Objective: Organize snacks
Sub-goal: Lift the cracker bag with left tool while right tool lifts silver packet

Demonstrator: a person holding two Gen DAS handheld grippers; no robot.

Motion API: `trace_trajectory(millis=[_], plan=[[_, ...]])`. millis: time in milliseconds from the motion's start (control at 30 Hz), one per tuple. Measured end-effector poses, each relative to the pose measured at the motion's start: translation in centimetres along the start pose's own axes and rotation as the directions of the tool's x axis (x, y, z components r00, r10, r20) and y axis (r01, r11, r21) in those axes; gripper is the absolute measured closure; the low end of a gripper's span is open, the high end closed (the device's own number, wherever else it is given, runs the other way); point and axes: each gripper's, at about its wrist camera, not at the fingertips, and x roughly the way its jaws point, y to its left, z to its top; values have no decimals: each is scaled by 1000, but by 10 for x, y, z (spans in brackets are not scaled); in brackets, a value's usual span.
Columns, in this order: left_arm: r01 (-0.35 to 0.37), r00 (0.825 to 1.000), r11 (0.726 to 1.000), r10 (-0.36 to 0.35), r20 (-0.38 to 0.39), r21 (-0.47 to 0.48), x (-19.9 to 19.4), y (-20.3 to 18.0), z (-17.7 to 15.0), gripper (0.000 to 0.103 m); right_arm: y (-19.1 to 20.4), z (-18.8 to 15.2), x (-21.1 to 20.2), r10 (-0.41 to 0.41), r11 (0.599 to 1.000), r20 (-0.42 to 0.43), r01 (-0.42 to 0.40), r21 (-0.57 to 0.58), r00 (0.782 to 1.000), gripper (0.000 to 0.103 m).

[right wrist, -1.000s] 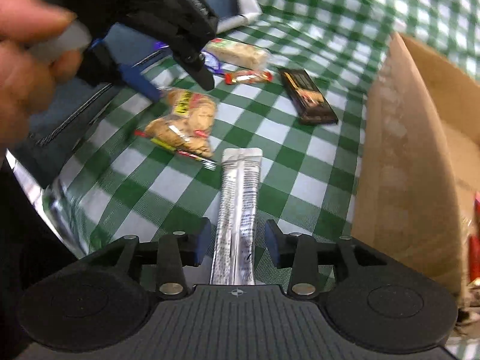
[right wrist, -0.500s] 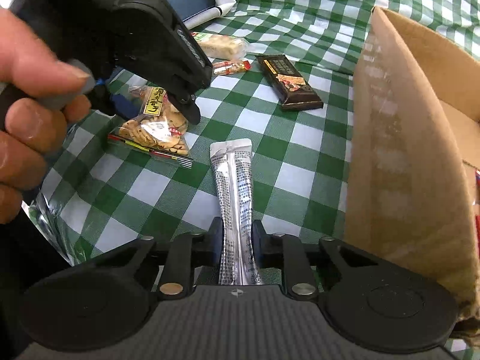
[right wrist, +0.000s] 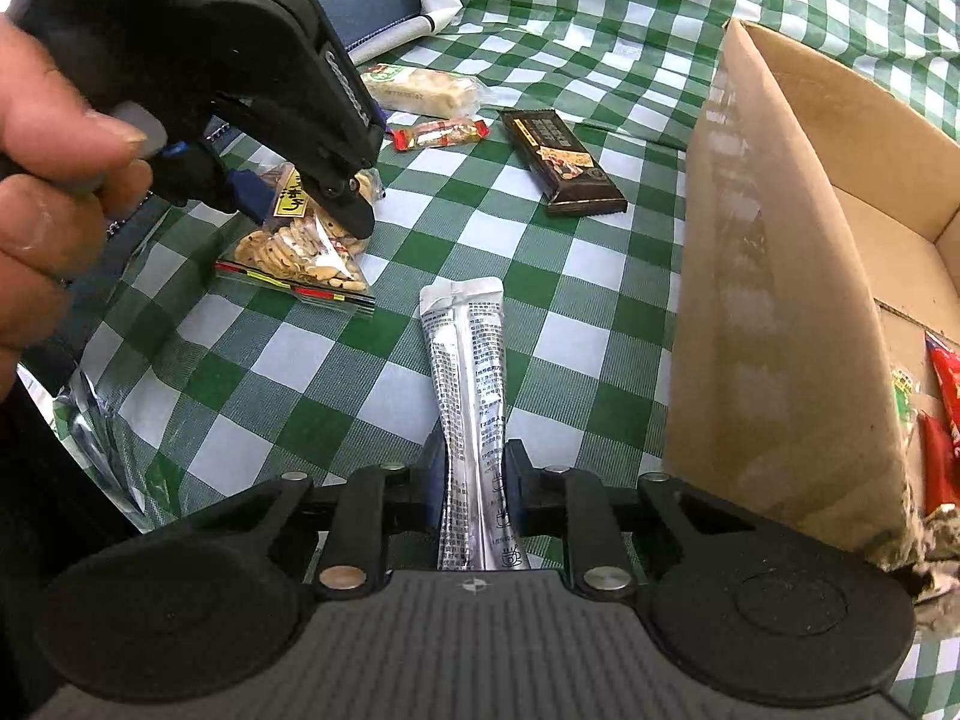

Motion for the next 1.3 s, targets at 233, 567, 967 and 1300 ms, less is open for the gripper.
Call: trace_trajectory(millis=[233, 567, 967, 1300], plan=[[-1, 999, 1000, 2, -35, 25, 6, -3, -3, 60, -1, -1, 5, 20, 1000, -34, -19, 23, 999, 77], [-20, 999, 999, 22, -36, 48, 10, -5, -2, 60, 1, -1, 4, 3, 1000, -20, -3, 0, 1000, 82], [15, 996, 1000, -16, 89, 12, -15, -2, 0, 64, -4, 7, -26, -21, 1000, 114, 20, 9, 993, 84], [69, 979, 998, -68, 195, -2, -42, -4, -1, 64, -5, 11, -48, -36, 999, 209, 34, 12, 977, 84]])
